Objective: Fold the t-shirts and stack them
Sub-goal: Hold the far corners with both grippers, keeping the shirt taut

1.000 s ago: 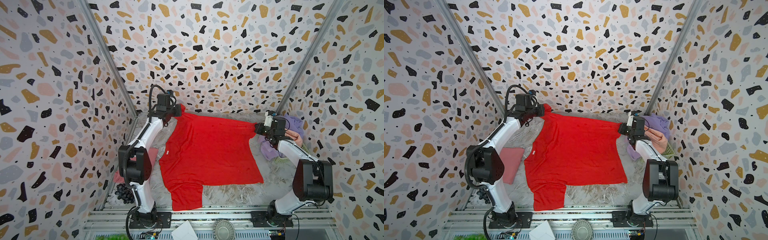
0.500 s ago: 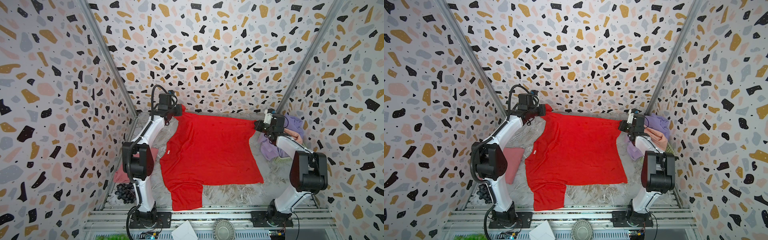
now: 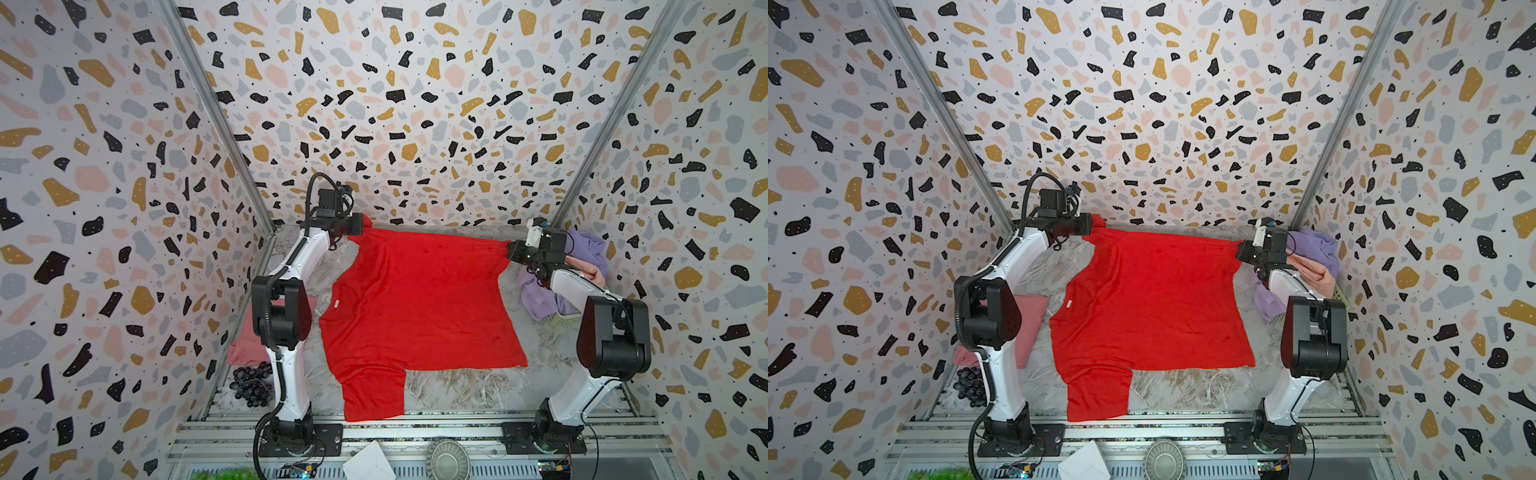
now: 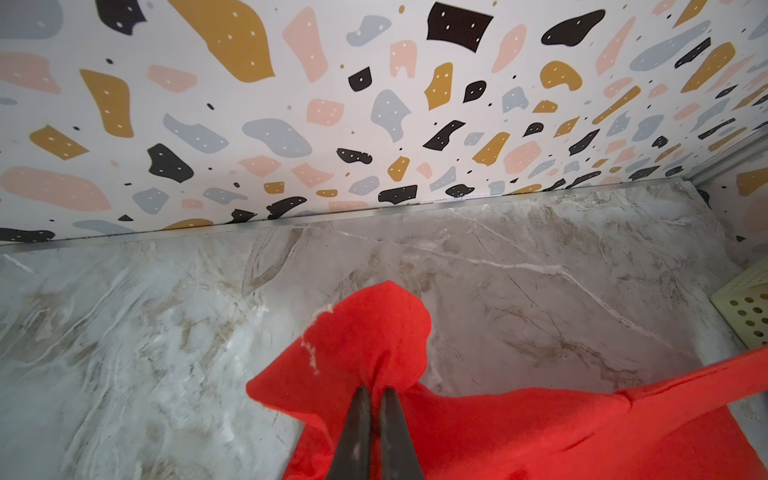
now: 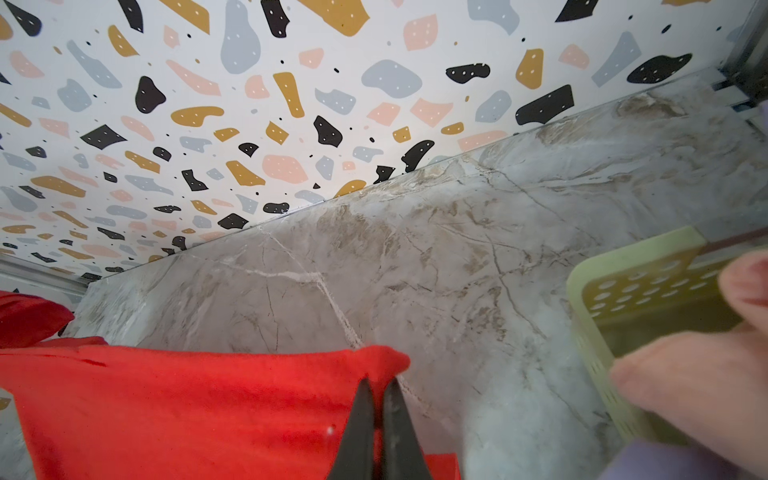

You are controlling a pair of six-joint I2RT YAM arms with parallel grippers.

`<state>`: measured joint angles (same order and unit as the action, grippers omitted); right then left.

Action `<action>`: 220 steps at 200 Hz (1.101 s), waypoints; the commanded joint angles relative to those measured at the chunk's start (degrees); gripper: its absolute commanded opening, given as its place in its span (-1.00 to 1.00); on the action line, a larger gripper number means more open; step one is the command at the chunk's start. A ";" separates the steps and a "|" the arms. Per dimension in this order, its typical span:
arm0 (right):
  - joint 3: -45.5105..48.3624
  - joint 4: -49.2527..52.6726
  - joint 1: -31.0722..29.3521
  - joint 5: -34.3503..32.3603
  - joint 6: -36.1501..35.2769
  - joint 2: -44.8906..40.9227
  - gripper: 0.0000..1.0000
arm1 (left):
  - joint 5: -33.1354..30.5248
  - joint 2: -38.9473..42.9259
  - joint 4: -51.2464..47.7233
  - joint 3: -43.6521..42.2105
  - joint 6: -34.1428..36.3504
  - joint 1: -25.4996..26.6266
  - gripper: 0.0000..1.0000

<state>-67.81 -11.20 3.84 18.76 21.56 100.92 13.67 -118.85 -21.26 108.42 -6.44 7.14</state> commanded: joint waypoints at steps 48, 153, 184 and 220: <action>-1.69 0.00 0.87 -1.27 -0.38 1.55 -1.00 | 6.56 -2.14 3.34 -1.70 0.85 -3.50 -0.87; -1.79 0.44 0.83 -1.45 -0.51 1.99 -1.00 | 16.37 -5.60 9.92 -1.72 -7.37 -5.12 -1.00; -2.41 0.84 0.83 -1.54 -0.73 1.95 -1.00 | 15.51 -4.74 9.59 -1.81 -7.33 -5.12 -1.00; -2.95 0.45 0.83 -0.56 -0.99 1.43 -1.00 | 14.21 -0.23 8.82 -3.49 -6.26 -5.11 -1.00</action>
<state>-68.14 -10.68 4.40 18.20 21.50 103.28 28.21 -124.25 -13.78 106.48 -13.10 2.20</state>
